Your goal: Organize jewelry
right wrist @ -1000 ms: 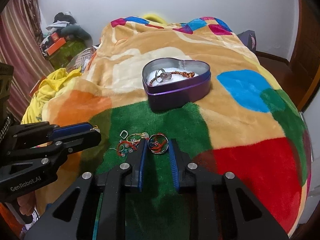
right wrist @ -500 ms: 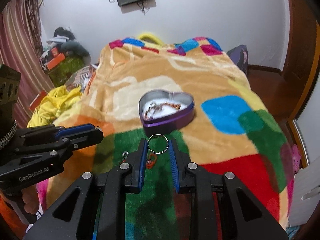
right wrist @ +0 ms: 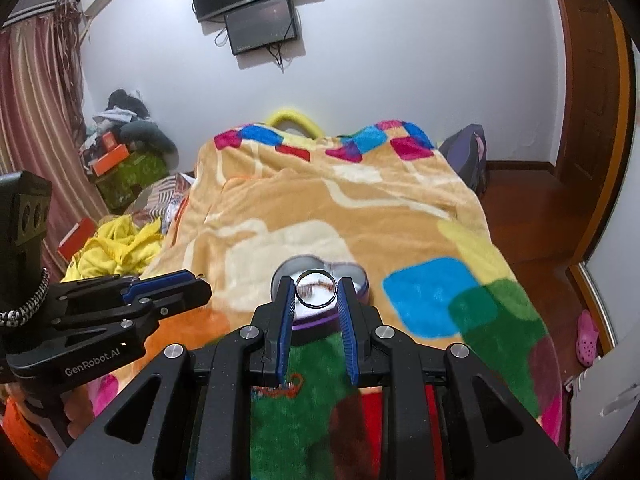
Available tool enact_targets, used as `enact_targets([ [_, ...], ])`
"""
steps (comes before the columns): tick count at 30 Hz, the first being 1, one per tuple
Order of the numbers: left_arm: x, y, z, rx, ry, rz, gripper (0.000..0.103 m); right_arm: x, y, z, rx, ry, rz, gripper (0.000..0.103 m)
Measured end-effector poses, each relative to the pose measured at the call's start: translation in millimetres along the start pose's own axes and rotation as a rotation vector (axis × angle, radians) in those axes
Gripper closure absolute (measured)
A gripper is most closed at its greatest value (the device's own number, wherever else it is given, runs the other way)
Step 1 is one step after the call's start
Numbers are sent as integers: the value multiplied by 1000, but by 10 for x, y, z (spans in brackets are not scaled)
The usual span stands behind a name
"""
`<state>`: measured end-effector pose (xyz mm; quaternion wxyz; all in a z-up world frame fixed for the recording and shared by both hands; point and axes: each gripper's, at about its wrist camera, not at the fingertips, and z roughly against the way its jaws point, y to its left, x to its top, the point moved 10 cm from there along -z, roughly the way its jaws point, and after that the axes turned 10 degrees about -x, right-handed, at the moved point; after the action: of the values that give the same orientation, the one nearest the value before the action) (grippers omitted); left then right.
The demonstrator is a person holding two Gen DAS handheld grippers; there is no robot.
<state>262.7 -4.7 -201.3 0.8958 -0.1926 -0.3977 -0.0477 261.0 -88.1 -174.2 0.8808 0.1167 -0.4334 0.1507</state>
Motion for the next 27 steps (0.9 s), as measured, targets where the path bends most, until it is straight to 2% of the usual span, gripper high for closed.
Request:
enact_targets([
  [7,131,27,-77,-3,-13,-7,83,86,16,-89,5,-12,4,83],
  [14,198,125,-239,4,-4,7,83,91,10,-305,8,15,7,83],
  [27,135,321,-715,-49,91,56,83,-95,-40,-704,22,123,18,83],
])
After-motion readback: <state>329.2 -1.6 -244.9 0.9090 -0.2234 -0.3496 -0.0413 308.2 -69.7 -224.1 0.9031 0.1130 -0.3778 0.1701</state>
